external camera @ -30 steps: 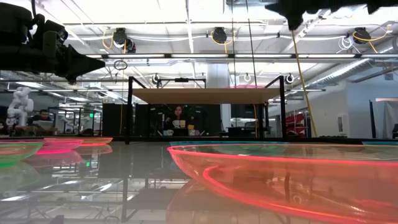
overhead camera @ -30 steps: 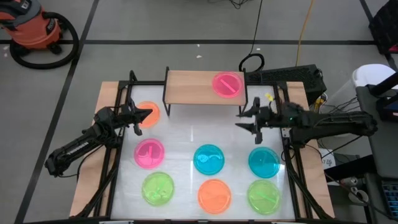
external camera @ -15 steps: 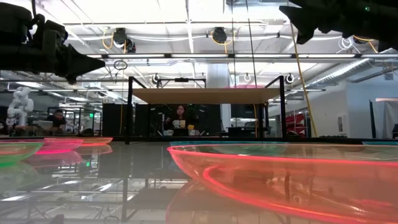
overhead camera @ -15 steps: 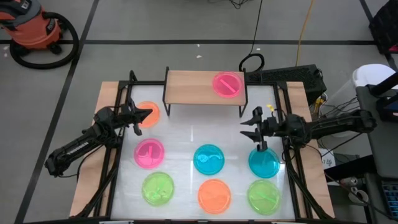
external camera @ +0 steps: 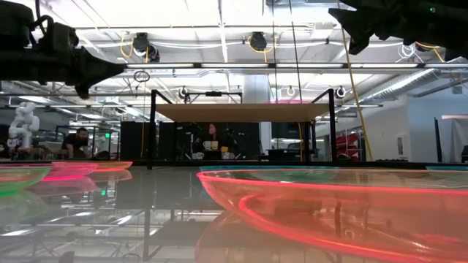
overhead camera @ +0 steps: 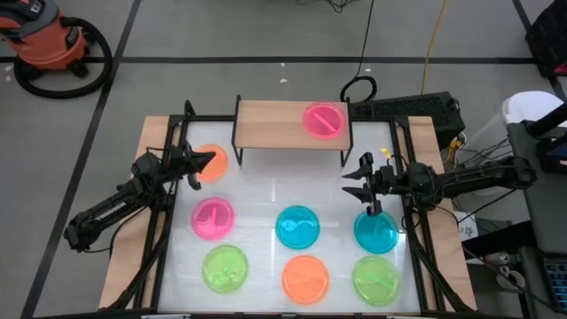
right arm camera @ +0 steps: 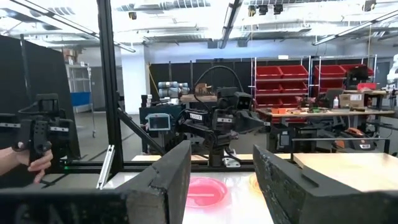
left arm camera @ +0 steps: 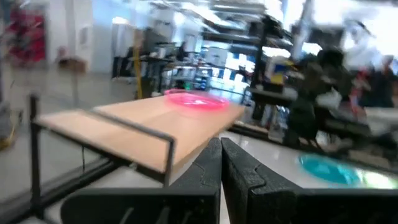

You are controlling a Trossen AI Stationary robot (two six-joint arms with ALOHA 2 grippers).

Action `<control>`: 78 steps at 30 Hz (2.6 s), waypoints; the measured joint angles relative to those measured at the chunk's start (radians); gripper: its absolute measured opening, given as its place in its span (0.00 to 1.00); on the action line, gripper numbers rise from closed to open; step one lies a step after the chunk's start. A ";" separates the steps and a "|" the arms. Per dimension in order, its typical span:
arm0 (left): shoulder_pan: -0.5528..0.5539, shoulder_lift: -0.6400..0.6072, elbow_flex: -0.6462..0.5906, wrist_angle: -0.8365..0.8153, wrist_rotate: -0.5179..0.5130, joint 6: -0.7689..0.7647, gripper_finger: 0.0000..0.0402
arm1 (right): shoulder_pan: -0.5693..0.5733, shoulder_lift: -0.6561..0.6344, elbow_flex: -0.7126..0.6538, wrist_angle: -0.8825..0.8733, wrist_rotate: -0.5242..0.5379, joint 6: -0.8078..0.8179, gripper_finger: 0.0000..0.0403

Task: Place and stack plates onto a shelf
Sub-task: Stack the top orange plate on top of the pink plate on the shelf

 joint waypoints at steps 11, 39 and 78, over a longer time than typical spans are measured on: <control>0.000 0.001 0.039 0.009 -0.035 -0.072 0.01 | 0.000 0.000 0.000 0.000 0.000 0.003 0.39; -0.156 0.834 0.542 -0.690 -0.256 0.089 0.01 | 0.000 0.000 0.001 -0.008 0.004 -0.001 0.39; -0.386 1.320 0.556 -0.745 -0.603 -0.143 0.37 | -0.001 0.000 0.002 -0.039 0.005 0.021 0.39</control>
